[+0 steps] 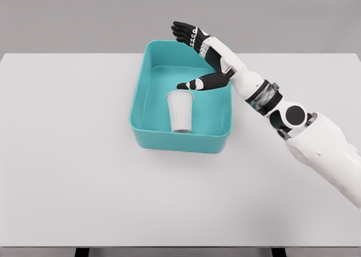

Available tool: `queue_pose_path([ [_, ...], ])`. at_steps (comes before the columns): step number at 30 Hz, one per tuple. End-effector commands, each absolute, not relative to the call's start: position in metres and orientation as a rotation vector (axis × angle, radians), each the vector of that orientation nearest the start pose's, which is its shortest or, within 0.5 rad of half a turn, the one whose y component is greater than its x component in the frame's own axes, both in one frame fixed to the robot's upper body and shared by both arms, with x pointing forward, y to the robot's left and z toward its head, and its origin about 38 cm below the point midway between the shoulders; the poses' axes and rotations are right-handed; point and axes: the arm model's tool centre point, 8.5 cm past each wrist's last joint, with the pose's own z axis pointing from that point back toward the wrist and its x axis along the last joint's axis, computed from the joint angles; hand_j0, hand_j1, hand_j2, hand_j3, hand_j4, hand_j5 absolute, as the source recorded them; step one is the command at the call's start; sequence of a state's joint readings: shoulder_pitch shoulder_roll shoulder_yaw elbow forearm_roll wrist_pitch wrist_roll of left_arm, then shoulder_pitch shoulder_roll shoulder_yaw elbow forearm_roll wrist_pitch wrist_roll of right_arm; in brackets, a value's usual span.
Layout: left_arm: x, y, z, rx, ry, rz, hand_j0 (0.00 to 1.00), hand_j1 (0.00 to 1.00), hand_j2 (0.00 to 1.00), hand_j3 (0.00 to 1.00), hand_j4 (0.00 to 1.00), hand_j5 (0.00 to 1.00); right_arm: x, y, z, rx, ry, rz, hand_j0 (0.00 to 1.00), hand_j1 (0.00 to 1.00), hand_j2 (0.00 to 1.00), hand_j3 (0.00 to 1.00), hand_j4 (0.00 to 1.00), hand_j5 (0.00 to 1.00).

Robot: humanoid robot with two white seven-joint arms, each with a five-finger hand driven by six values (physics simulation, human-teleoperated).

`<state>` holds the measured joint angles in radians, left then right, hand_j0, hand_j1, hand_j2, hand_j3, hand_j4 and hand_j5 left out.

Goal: Put the paper cup into the basket with your right arm

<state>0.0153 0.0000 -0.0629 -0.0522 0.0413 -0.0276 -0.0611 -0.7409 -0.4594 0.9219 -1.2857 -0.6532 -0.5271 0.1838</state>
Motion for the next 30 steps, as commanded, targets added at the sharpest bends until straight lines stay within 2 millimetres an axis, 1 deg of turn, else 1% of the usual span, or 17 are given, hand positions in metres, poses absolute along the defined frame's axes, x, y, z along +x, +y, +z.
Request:
queue_pose_path([
  [1,0.011,0.265,-0.263,0.023,-0.063,-0.026,1.0,1.0,1.0,1.0,1.0,1.0,0.467,-0.156,0.204,0.573,-1.954,0.823,1.0,1.0,1.0,1.0,1.0,1.0],
  [7,0.011,0.265,-0.263,0.023,-0.063,-0.026,1.0,1.0,1.0,1.0,1.0,1.0,0.467,-0.157,0.205,0.572,-1.957,0.832,1.0,1.0,1.0,1.0,1.0,1.0],
  [9,0.011,0.265,-0.263,0.023,-0.063,-0.026,1.0,1.0,1.0,1.0,1.0,1.0,0.466,-0.161,0.208,0.566,-1.958,0.849,1.0,1.0,1.0,1.0,1.0,1.0],
  [10,0.011,0.265,-0.263,0.023,-0.063,-0.026,1.0,1.0,1.0,1.0,1.0,1.0,0.466,-0.169,0.208,0.541,-1.96,0.866,1.0,1.0,1.0,1.0,1.0,1.0],
  [12,0.011,0.265,-0.263,0.023,-0.063,-0.026,1.0,1.0,1.0,1.0,1.0,1.0,0.464,-0.173,0.212,0.538,-1.984,0.878,1.0,1.0,1.0,1.0,1.0,1.0],
  [13,0.011,0.265,-0.263,0.023,-0.063,-0.026,1.0,1.0,1.0,1.0,1.0,1.0,0.464,-0.179,0.212,0.523,-1.979,0.889,1.0,1.0,1.0,1.0,1.0,1.0],
  [16,0.011,0.265,-0.263,0.023,-0.063,-0.026,1.0,1.0,1.0,1.0,1.0,1.0,0.463,-0.198,0.222,0.465,-2.008,0.957,1.0,1.0,1.0,1.0,1.0,1.0],
  [18,0.011,0.265,-0.263,0.023,-0.063,-0.026,1.0,1.0,1.0,1.0,1.0,1.0,0.462,-0.212,0.222,0.409,-1.995,1.016,1.0,1.0,1.0,1.0,1.0,1.0],
  [19,0.011,0.265,-0.263,0.023,-0.063,-0.026,1.0,1.0,1.0,1.0,1.0,1.0,0.463,-0.224,0.227,0.358,-1.99,1.055,1.0,1.0,1.0,1.0,1.0,1.0],
  [20,0.011,0.265,-0.263,0.023,-0.063,-0.026,1.0,1.0,1.0,1.0,1.0,1.0,0.46,-0.23,0.229,0.337,-1.985,1.08,1.0,1.0,1.0,1.0,1.0,1.0],
  [22,0.011,0.265,-0.263,0.023,-0.063,-0.026,1.0,1.0,1.0,1.0,1.0,1.0,0.454,-0.258,0.236,0.259,-1.954,1.146,1.0,1.0,1.0,1.0,1.0,1.0],
  [23,0.011,0.265,-0.263,0.023,-0.063,-0.026,1.0,1.0,1.0,1.0,1.0,1.0,0.451,-0.273,0.24,0.188,-1.931,1.216,1.0,1.0,1.0,1.0,1.0,1.0],
  [24,0.011,0.265,-0.263,0.023,-0.063,-0.026,1.0,1.0,1.0,1.0,1.0,1.0,0.448,-0.29,0.24,0.121,-1.893,1.271,1.0,1.0,1.0,1.0,1.0,1.0],
  [25,0.011,0.265,-0.263,0.023,-0.063,-0.026,1.0,1.0,1.0,1.0,1.0,1.0,0.446,-0.298,0.241,0.091,-1.879,1.29,1.0,1.0,1.0,1.0,1.0,1.0],
  [27,0.011,0.265,-0.263,0.023,-0.063,-0.026,1.0,1.0,1.0,1.0,1.0,1.0,0.44,-0.328,0.244,-0.043,-1.81,1.392,1.0,1.0,1.0,1.0,1.0,1.0],
  [28,0.011,0.265,-0.263,0.023,-0.063,-0.026,1.0,1.0,1.0,1.0,1.0,1.0,0.439,-0.335,0.246,-0.065,-1.798,1.402,1.0,1.0,1.0,1.0,1.0,1.0],
  [30,0.011,0.265,-0.263,0.023,-0.063,-0.026,1.0,1.0,1.0,1.0,1.0,1.0,0.44,-0.338,0.249,-0.079,-1.8,1.398,1.0,1.0,1.0,1.0,1.0,1.0],
])
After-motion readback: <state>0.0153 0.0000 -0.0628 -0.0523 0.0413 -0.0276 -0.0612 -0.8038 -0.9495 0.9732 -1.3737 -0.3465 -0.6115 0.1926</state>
